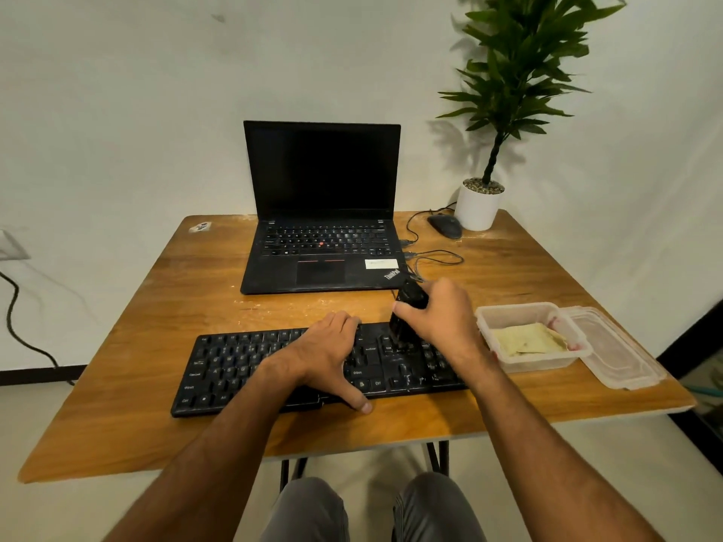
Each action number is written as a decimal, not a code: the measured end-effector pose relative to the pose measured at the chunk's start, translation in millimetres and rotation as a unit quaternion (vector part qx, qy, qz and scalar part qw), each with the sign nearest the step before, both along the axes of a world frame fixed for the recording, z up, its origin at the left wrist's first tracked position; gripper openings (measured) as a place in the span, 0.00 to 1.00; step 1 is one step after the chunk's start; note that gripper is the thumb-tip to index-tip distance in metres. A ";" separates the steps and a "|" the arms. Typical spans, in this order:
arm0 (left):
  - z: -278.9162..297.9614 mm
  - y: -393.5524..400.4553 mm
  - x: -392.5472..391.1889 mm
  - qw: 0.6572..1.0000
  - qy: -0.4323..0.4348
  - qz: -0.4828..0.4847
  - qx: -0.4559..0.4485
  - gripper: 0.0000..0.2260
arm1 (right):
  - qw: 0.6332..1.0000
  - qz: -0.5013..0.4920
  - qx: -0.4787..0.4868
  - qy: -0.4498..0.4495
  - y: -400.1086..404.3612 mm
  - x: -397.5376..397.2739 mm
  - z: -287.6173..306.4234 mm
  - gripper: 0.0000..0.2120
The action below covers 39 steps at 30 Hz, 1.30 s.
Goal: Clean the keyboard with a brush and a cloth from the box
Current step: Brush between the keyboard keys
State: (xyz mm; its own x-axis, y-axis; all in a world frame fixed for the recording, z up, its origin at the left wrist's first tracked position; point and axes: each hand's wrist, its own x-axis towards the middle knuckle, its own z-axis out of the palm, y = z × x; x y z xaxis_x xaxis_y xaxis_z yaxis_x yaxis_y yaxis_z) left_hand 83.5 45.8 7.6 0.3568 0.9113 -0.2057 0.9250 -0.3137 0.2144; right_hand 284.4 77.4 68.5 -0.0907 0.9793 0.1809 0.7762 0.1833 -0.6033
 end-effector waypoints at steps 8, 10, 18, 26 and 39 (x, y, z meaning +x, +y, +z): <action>0.4 1.3 -0.2 1.000 -0.001 0.002 -0.002 0.61 | 0.998 -0.019 -0.037 -0.042 3.4 16.3 4.7 0.13; 0.1 1.7 0.5 1.000 -0.002 0.000 0.002 0.60 | 1.000 -0.014 0.001 -0.021 -2.7 5.3 1.7 0.10; 0.3 3.0 -0.3 1.000 -0.004 0.006 -0.004 0.59 | 1.000 0.006 -0.014 0.016 -8.1 -2.2 -7.1 0.10; 0.0 0.7 0.7 1.000 -0.004 0.002 -0.002 0.59 | 0.998 -0.014 -0.014 -0.066 2.2 7.5 0.2 0.12; -1.1 0.8 -0.2 1.000 -0.009 0.006 -0.003 0.61 | 0.999 -0.006 -0.028 0.021 -5.6 -0.8 -11.2 0.12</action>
